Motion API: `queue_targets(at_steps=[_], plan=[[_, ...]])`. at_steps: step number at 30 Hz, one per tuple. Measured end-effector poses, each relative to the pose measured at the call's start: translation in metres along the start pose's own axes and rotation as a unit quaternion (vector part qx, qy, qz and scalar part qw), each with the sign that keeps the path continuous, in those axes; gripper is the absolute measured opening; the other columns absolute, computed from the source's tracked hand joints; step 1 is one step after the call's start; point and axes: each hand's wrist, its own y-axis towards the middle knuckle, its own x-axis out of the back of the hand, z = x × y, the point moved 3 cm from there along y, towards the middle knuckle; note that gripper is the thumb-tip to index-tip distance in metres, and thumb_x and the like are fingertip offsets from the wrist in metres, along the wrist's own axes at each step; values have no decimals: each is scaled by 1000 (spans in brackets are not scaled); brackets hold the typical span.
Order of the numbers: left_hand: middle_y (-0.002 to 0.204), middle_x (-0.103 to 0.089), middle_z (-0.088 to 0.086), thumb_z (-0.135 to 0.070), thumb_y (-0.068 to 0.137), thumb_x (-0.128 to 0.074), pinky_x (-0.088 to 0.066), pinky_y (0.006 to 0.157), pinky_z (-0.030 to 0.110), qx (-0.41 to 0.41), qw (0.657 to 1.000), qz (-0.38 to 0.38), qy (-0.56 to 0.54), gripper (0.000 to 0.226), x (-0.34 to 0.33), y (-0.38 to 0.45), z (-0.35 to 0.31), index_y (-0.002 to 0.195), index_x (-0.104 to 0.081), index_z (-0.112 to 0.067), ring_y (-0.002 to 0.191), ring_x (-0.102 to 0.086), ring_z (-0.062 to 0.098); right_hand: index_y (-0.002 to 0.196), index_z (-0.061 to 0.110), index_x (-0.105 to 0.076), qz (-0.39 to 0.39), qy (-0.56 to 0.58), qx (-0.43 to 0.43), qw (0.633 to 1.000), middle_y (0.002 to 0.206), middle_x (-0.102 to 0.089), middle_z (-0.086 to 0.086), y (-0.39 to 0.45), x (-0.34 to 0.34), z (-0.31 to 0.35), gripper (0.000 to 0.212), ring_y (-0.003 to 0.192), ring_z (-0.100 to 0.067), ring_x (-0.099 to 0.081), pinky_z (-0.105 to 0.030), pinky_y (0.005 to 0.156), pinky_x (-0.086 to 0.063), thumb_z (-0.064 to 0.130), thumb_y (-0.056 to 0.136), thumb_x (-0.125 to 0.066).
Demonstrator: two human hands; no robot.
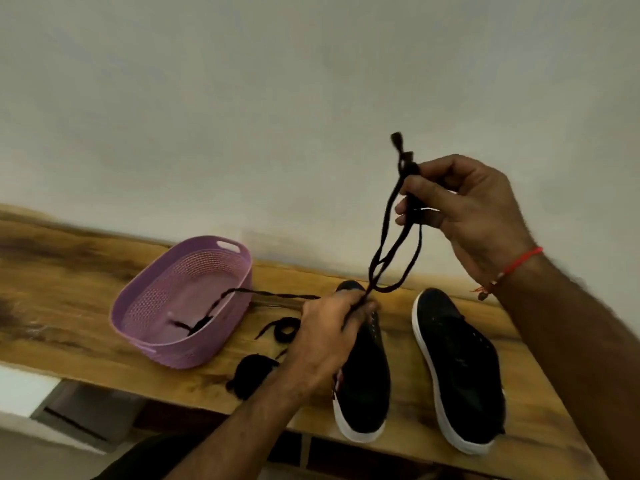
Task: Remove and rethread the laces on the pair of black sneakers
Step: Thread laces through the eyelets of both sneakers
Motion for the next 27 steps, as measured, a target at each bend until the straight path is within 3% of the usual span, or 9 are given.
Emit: queue_targets(at_steps=[5, 9, 12, 14, 16, 19, 21, 23, 27], plan=[[85, -68, -15, -31, 105, -50, -57, 86, 38, 95, 989, 76, 87, 20, -16, 1, 30, 110, -68, -34, 85, -65, 1, 87, 17, -65, -185, 83, 54, 978, 78, -69, -6, -25, 90, -7, 14, 62, -23, -62, -32, 58, -52, 4, 91, -66], [78, -69, -15, -32, 104, -44, -58, 78, 40, 163, 973, -37, 157, 24, 14, 18, 50, 101, -67, -38, 78, -66, 12, 92, 22, -60, -305, 31, 30, 951, 80, -65, -7, -42, 138, -43, 11, 62, -17, -59, -25, 48, -42, 16, 91, -69], [75, -66, -9, -29, 106, -43, -47, 60, 31, 100, 979, -143, 108, 24, 20, 22, 17, 107, -67, -30, 69, -62, 12, 87, 26, -61, -247, -67, -10, 967, 79, -63, -8, -48, 129, -71, 14, 52, -9, -54, -23, 44, -39, 16, 92, -69], [86, -68, -12, -32, 106, -42, -50, 64, 32, 32, 984, -163, 63, 26, 5, 19, -10, 111, -67, -29, 77, -64, 7, 87, 26, -65, -166, -131, -46, 976, 80, -65, -5, -51, 110, -89, 12, 53, -7, -55, -23, 46, -41, 17, 92, -70], [97, -70, -13, -27, 105, -44, -55, 75, 36, -8, 991, -130, 9, 26, -19, 16, -17, 120, -64, -30, 87, -65, 4, 93, 26, -67, -94, -192, -71, 974, 79, -66, 2, -53, 92, -108, 6, 61, -9, -60, -24, 52, -44, 21, 93, -69], [84, -63, 7, -15, 104, -47, -51, 66, 48, -6, 994, -68, -90, 32, -50, 17, -20, 131, -55, -30, 71, -60, 22, 97, 28, -67, -47, -221, -116, 967, 77, -65, 7, -54, 75, -138, 4, 61, -9, -58, -26, 58, -42, 25, 94, -66], [83, -60, 5, -12, 104, -46, -47, 62, 40, -10, 987, -32, -157, 34, -63, 20, -25, 133, -52, -28, 69, -56, 16, 100, 26, -67, -39, -225, -131, 965, 83, -68, 4, -52, 70, -149, 6, 60, -13, -62, -28, 57, -47, 24, 96, -64], [100, -68, -3, -6, 105, -44, -47, 69, 24, -25, 979, 2, -201, 34, -71, 22, -30, 133, -54, -22, 80, -62, 11, 109, 23, -65, -46, -199, -150, 967, 100, -71, -2, -48, 72, -155, 15, 74, -14, -70, -28, 65, -56, 16, 98, -59], [111, -72, -8, -2, 104, -48, -56, 83, 33, -59, 981, 0, -183, 34, -74, 26, -29, 125, -64, -24, 90, -67, 18, 132, 23, -57, 3, -204, -177, 963, 132, -61, 1, -52, 77, -162, 43, 123, -14, -58, -34, 105, -48, 3, 95, -52]])
